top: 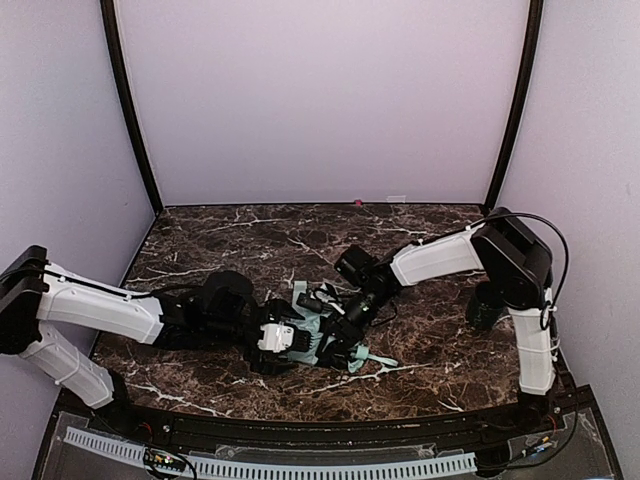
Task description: Put away the umbrella
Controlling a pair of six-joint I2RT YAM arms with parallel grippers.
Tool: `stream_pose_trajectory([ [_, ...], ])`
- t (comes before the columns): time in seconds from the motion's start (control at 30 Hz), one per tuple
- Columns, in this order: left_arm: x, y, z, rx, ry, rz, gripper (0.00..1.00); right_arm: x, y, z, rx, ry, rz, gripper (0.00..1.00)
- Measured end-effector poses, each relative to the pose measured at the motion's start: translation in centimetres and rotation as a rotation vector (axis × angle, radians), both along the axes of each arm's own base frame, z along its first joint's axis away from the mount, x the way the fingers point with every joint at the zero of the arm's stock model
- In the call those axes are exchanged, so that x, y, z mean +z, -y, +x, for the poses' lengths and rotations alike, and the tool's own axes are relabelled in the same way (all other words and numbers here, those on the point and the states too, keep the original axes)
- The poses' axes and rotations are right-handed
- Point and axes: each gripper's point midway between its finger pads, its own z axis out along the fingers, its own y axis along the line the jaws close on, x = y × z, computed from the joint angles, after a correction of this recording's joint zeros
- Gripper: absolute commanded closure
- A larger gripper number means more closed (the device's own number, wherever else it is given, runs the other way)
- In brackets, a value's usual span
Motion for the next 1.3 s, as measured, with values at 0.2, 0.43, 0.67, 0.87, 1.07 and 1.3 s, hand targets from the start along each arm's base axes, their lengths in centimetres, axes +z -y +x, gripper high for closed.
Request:
stream_pose_trajectory([
  [0.2,-5.9,0.5,0.2,-0.041,0.055,0.165,0.09,0.1,0.2,0.2,0.012,-0.007,-0.004,0.98],
  [0.43,-5.9,2.1,1.3,-0.007,0.017,0.183,0.47,0.2,1.0,0.8,-0.024,-0.054,-0.008,0.77],
  [0.67,-5.8,3.6,1.9,0.030,-0.049,0.189,0.61,1.1,3.1,2.2,-0.119,-0.033,-0.070,0.47],
  [0.87,-6.4,4.9,2.1,0.041,-0.135,0.217,0.61,4.9,7.9,6.5,-0.351,0.115,-0.126,0.44],
  [1.07,-6.6,5.7,2.3,0.050,-0.268,0.227,0.62,9.9,11.0,8.9,-0.523,0.397,-0.089,0.41],
  [1.3,-6.7,5.8,4.0,0.076,-0.556,0.184,0.63,12.3,9.8,2.3,-0.377,0.788,0.100,0.37],
])
